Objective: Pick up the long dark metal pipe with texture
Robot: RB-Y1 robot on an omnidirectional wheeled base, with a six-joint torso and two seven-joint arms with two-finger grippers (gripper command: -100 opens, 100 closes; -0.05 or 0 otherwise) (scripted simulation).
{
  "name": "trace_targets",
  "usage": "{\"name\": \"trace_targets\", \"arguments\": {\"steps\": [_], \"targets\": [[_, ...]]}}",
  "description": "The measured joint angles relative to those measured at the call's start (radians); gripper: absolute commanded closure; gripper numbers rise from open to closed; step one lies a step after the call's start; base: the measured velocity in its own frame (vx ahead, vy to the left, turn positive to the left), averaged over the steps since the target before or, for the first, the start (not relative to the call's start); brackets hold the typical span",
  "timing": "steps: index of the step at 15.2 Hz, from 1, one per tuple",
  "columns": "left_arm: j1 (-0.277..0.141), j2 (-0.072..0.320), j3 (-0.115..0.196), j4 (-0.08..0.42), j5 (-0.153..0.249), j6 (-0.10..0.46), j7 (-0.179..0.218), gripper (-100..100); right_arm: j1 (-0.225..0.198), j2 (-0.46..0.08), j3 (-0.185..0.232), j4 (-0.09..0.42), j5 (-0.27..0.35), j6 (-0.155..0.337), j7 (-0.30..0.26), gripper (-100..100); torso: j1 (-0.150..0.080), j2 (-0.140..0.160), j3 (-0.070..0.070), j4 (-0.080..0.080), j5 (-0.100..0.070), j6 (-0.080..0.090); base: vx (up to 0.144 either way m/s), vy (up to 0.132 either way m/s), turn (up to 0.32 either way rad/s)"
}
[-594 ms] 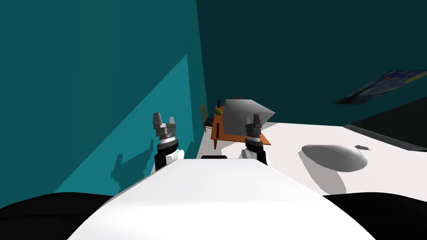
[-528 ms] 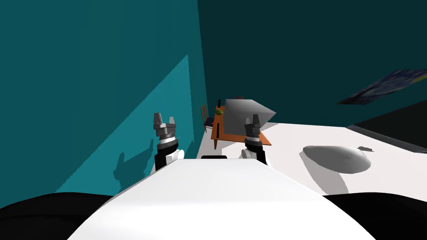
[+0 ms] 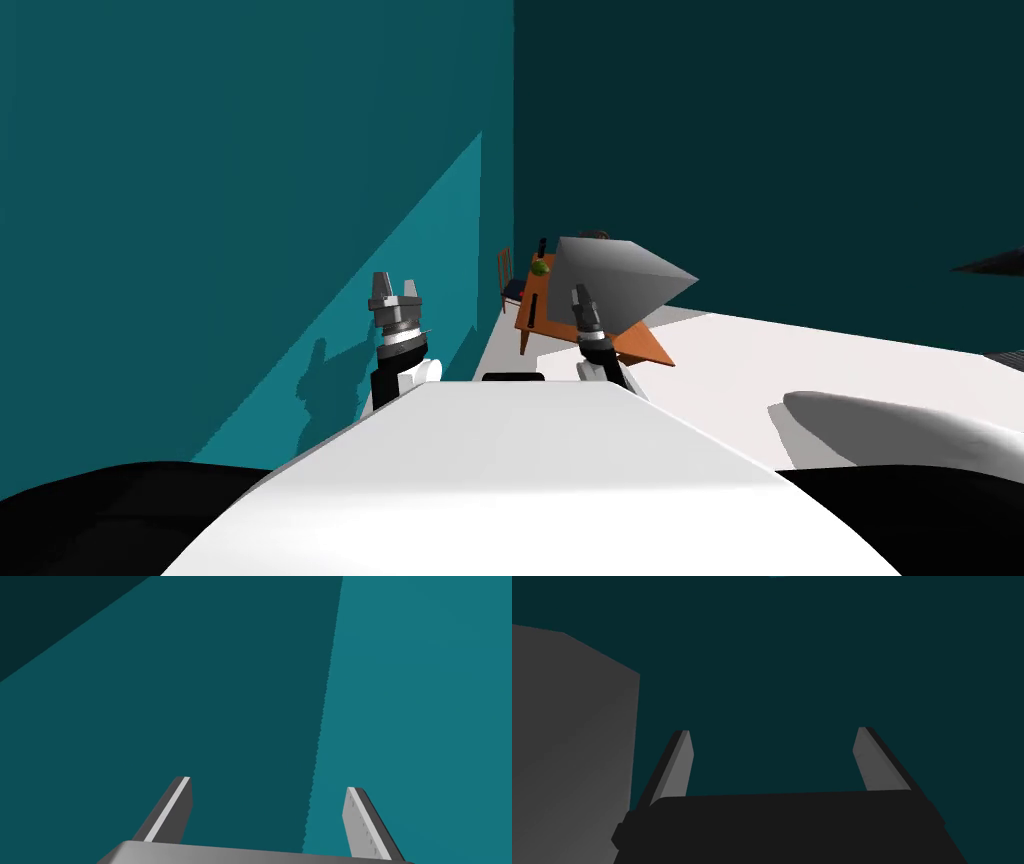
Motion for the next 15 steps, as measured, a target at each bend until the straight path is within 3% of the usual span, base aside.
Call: {"name": "trace_targets", "arguments": {"steps": [15], "targets": [[0.0,0.0,0.0,0.0,0.0,0.0,0.0,0,-0.114,-0.252,0.195,0.313,0.145,-0.066,0.174,-100,-0.001,-0.003,-0.002,-0.001,0.0,0.001,-0.069,0.002,0.3]]}}
